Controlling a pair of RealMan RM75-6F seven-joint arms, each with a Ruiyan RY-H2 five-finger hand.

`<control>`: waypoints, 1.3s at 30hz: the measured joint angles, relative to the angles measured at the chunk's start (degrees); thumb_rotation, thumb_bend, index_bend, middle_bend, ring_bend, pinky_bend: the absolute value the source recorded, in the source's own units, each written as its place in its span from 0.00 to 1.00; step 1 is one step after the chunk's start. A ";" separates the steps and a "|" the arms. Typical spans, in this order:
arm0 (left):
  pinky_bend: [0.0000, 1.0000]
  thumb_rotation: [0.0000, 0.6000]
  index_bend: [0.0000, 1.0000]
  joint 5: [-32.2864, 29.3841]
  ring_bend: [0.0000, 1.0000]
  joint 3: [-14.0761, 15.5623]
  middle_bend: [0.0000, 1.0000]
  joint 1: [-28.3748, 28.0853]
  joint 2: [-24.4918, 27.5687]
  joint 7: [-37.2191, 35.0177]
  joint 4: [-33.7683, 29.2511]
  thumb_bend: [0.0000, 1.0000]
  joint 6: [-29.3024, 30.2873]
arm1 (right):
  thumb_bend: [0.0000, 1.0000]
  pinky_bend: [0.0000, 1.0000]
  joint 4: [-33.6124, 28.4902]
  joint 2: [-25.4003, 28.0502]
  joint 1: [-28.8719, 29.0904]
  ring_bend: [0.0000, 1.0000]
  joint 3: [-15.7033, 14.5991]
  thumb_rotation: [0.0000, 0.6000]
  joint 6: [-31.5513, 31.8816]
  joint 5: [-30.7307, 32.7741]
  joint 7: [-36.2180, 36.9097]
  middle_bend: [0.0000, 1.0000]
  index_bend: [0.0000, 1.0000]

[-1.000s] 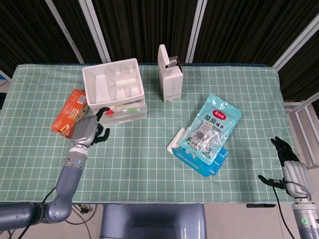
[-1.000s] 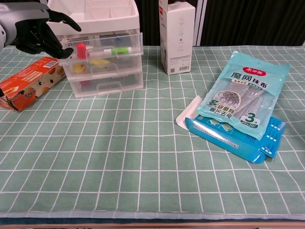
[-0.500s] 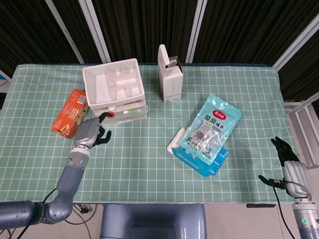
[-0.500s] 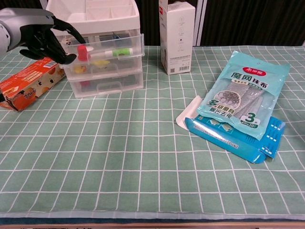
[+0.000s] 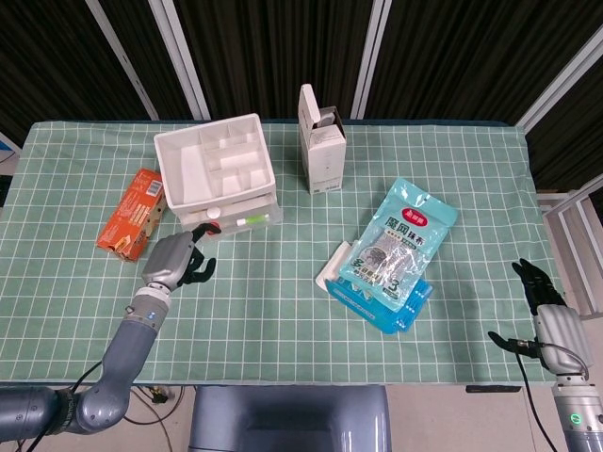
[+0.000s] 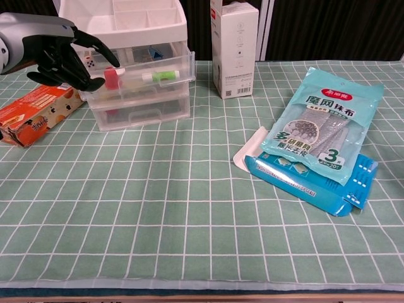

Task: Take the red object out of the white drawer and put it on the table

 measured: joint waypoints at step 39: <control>1.00 1.00 0.28 -2.47 1.00 1.31 1.00 -2.32 0.03 -1.34 -1.56 0.45 -0.49 | 0.04 0.22 -0.01 0.01 -0.18 0.00 -0.06 1.00 0.32 -0.26 0.29 0.00 0.00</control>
